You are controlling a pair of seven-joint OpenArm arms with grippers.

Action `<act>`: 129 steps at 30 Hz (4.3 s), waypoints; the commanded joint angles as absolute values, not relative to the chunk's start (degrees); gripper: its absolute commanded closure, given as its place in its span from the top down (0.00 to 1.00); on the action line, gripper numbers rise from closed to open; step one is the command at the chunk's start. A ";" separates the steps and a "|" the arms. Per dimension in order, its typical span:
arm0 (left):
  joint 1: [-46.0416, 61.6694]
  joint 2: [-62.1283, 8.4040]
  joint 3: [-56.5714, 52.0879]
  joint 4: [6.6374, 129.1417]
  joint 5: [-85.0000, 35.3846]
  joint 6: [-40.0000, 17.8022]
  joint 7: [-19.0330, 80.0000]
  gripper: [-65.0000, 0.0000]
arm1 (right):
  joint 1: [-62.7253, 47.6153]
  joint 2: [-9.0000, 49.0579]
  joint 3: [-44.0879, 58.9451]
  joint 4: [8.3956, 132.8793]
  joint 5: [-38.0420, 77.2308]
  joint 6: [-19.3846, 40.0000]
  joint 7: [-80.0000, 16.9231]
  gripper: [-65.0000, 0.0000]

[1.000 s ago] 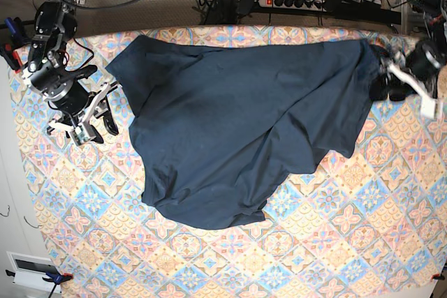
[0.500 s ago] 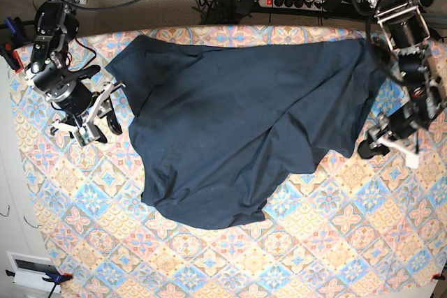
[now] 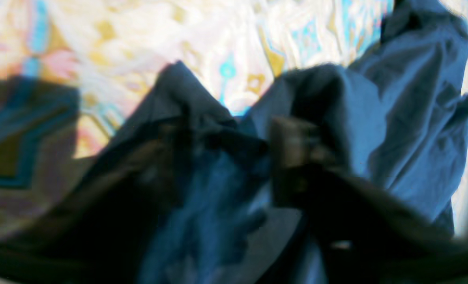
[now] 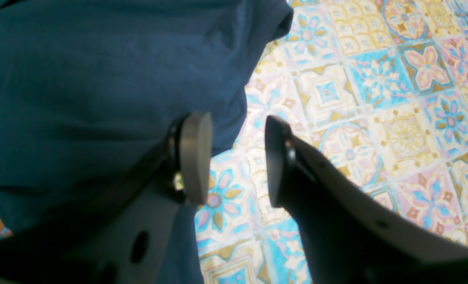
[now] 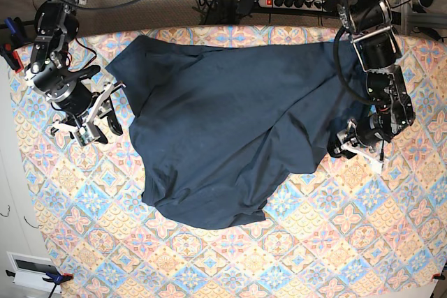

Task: Layout the t-shirt on the table in an organized manner, then fold the t-shirt properly
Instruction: 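Regrasp the shirt lower with the left gripper and drag it outward, then grasp the shirt's ends with both grippers and stretch them apart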

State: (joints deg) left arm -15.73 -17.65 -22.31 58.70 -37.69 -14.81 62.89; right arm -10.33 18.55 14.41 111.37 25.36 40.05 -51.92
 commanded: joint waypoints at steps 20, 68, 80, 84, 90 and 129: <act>-32.13 -32.57 -31.69 65.01 -52.26 -14.73 63.52 0.00 | -9.45 19.47 14.64 112.13 26.07 40.00 -50.68 0.34; 11.74 -29.58 -41.27 86.64 -54.55 -14.55 65.71 0.64 | -12.62 19.65 -14.29 104.66 26.07 40.00 -54.46 0.35; 12.00 -28.44 -41.27 86.64 -54.55 -14.64 65.71 0.64 | -5.76 16.13 -13.49 97.10 26.15 40.00 -54.46 0.35; 11.82 -28.44 -41.27 86.64 -54.55 -14.64 65.71 0.64 | -5.76 15.43 -13.32 95.34 26.15 40.00 -54.81 0.35; 11.74 -28.44 -41.27 86.64 -54.64 -14.64 65.71 0.64 | -5.85 13.76 -13.49 91.91 26.24 40.00 -54.81 0.35; 11.65 -26.77 -36.79 85.32 -49.89 -14.37 58.07 0.37 | -0.57 20.35 21.85 100.62 26.33 40.00 -54.81 0.01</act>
State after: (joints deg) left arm 12.08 -25.58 -36.40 84.79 -49.32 -14.22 58.50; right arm -1.93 19.14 21.47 99.46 25.36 40.05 -56.82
